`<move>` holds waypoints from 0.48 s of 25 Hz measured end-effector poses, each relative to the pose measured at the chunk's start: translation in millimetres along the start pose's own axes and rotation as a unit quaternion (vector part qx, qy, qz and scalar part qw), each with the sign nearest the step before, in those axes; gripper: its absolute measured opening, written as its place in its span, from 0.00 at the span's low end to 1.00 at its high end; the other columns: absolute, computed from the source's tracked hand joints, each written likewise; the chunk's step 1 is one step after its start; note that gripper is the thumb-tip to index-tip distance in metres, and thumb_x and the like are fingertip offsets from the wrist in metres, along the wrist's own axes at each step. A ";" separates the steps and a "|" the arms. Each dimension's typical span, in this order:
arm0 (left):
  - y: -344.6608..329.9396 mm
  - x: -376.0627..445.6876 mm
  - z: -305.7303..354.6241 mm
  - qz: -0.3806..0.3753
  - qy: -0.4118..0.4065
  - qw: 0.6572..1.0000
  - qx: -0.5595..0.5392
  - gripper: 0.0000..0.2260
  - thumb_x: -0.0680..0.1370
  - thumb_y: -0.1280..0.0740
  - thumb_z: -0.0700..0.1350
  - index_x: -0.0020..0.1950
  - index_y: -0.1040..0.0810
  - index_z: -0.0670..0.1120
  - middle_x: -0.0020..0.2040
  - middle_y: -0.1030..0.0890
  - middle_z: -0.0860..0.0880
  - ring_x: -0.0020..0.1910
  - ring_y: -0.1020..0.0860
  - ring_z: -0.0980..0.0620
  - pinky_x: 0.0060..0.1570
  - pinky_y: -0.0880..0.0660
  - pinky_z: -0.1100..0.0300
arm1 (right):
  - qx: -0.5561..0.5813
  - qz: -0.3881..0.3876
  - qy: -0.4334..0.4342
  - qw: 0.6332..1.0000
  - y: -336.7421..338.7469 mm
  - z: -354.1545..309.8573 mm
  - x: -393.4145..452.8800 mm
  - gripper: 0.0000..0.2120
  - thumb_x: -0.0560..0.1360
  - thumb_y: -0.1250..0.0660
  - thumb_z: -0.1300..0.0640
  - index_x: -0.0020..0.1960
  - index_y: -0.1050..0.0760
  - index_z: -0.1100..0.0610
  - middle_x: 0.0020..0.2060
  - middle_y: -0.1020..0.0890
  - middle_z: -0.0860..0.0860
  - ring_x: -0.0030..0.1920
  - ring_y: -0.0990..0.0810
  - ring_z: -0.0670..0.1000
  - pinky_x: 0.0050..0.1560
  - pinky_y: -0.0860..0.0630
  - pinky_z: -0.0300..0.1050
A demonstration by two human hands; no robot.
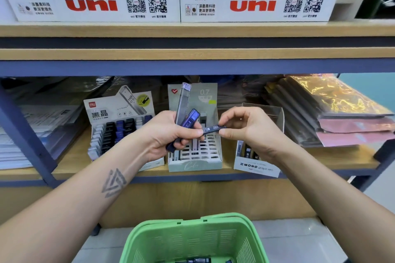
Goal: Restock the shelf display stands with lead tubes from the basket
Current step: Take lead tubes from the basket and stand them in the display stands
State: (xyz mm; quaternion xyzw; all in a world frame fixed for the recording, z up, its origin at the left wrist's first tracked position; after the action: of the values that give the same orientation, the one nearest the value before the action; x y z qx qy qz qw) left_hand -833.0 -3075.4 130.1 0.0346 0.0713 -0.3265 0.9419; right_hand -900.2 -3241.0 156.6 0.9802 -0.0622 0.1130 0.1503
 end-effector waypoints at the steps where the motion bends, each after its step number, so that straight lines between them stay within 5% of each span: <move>1: -4.1 2.6 0.5 0.006 -0.008 1.000 0.009 0.07 0.73 0.27 0.32 0.49 0.20 0.37 0.41 0.17 0.36 0.25 0.29 0.56 0.22 0.34 0.67 | -0.006 0.006 -0.003 1.000 5.2 1.9 -3.8 0.10 0.70 0.23 0.69 0.45 0.18 0.58 0.44 0.15 0.60 0.45 0.15 0.55 0.50 0.19 0.48; 8: -43.5 22.1 2.7 0.021 -0.042 0.997 0.064 0.06 0.72 0.24 0.35 0.46 0.17 0.40 0.38 0.17 0.42 0.27 0.29 0.53 0.25 0.34 0.63 | -0.049 0.037 -0.048 0.997 46.5 19.1 -32.1 0.08 0.70 0.22 0.66 0.47 0.19 0.60 0.42 0.15 0.61 0.42 0.15 0.58 0.49 0.18 0.51; 12: -70.3 31.5 0.8 0.019 -0.042 0.998 0.049 0.05 0.73 0.24 0.37 0.44 0.18 0.39 0.38 0.16 0.39 0.27 0.32 0.53 0.23 0.37 0.64 | -0.163 0.026 -0.023 0.986 55.8 20.0 -41.6 0.09 0.70 0.20 0.60 0.46 0.19 0.56 0.38 0.15 0.51 0.37 0.19 0.45 0.39 0.23 0.41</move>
State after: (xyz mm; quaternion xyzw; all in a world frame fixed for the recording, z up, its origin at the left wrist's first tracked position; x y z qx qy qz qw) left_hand -851.9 -3149.9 124.6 0.0683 0.0148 -0.3125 0.9474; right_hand -945.0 -3296.3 143.7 0.9429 -0.1084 0.0823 0.3040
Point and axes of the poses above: each hand's wrist, its own x-axis towards the middle knuckle, its own y-axis out of the back of the hand, z = x × y, the point moved 9 cm from there along x, towards the middle knuckle
